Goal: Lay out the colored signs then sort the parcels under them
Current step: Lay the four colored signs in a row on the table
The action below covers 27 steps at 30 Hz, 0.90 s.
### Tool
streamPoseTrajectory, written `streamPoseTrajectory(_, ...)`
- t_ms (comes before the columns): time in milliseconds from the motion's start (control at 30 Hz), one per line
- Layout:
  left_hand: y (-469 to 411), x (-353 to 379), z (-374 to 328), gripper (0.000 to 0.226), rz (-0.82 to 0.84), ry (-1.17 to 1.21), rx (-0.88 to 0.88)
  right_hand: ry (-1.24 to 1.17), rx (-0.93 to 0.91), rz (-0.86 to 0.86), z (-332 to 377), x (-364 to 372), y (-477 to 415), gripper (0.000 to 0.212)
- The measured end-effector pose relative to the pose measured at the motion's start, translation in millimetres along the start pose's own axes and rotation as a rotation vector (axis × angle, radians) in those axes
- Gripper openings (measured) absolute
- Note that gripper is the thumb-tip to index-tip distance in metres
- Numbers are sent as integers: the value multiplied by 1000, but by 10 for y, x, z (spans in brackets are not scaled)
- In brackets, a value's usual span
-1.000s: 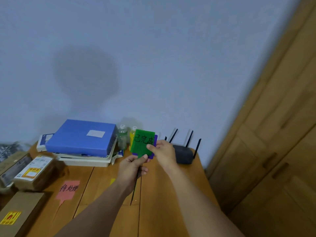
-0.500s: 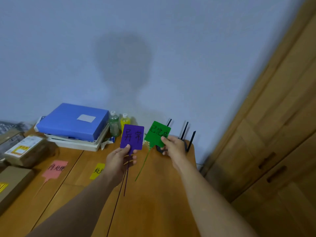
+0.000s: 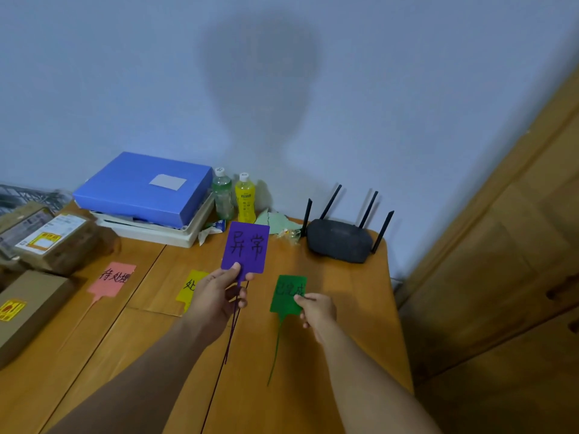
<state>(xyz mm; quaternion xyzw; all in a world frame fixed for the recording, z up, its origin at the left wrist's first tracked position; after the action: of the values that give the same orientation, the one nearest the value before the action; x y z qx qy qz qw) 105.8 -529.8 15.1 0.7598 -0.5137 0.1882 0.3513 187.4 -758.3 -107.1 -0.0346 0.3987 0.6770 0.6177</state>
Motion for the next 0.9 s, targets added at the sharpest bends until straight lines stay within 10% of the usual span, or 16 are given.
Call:
streamPoseTrajectory(500, -205, -301, 344, 25, -24, -39, -42, 535, 33, -192, -291, 49, -219, 32)
streamPoseTrajectory(733, -75, 114, 387, 26, 47, -22, -79, -232, -116, 3, 373, -370, 226, 43)
streamPoseTrajectory(900, 166, 765, 468, 24, 143, -13, -108, -285, -405, 117, 1137, -991, 901, 47)
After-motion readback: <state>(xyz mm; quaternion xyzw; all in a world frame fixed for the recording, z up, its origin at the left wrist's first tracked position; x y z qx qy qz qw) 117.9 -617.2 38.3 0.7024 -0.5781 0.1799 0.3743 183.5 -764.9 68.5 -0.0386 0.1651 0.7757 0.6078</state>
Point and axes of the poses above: each hand's wrist, its own y-axis away from the middle knuckle, its own x-axis out of the palm, z = x × y, the point moved 9 cm from there along -y, towards the middle knuckle, and after that the axes turned 15 degrees about y, right-handed, at the moved point
